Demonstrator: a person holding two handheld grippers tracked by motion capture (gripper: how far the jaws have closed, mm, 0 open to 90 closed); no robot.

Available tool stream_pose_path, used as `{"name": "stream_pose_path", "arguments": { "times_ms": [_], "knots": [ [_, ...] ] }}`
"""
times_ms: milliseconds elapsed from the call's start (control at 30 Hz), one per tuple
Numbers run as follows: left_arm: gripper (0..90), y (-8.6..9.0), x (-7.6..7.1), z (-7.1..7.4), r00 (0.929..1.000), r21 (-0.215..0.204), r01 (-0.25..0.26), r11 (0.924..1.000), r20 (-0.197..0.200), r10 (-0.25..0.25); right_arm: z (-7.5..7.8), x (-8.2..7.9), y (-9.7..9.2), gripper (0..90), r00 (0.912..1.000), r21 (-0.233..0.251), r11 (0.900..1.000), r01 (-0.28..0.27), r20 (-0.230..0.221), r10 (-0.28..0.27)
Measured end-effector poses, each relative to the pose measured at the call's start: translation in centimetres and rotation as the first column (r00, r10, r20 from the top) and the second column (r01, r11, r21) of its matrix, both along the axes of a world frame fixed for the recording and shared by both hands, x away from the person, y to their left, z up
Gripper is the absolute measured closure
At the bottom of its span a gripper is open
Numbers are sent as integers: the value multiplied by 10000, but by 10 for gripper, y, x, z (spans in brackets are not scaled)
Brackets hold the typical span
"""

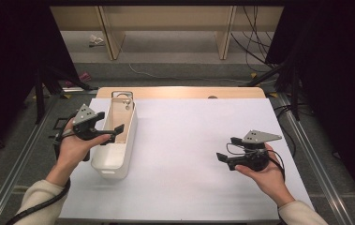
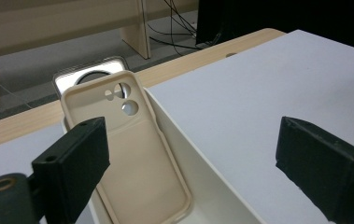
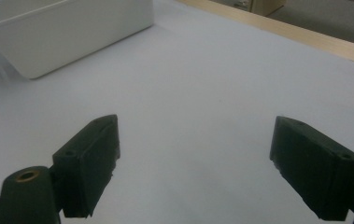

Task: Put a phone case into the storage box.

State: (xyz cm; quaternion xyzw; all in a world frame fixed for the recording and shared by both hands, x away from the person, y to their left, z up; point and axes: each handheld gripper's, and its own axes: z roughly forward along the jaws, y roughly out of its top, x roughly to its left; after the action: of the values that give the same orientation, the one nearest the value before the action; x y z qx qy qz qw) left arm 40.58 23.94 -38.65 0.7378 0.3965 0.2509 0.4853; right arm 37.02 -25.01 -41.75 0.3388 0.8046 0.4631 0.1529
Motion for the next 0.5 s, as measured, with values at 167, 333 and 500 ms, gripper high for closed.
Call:
{"name": "stream_pose_path", "arguments": {
  "times_ms": [167,333,500],
  "knots": [
    [65,-5,-11,-1,10000,37,2,10000,97,-2,0,0,0,168,10000,9,10000,-8,-5,8],
    [43,-10,-22,-7,9999,228,107,9997,75,-109,0,0,0,168,10000,13,10000,-5,5,5],
    [34,-17,-33,-13,9997,428,258,9988,26,-259,0,0,-2,168,10000,18,10000,13,4,-13]
  ]
}}
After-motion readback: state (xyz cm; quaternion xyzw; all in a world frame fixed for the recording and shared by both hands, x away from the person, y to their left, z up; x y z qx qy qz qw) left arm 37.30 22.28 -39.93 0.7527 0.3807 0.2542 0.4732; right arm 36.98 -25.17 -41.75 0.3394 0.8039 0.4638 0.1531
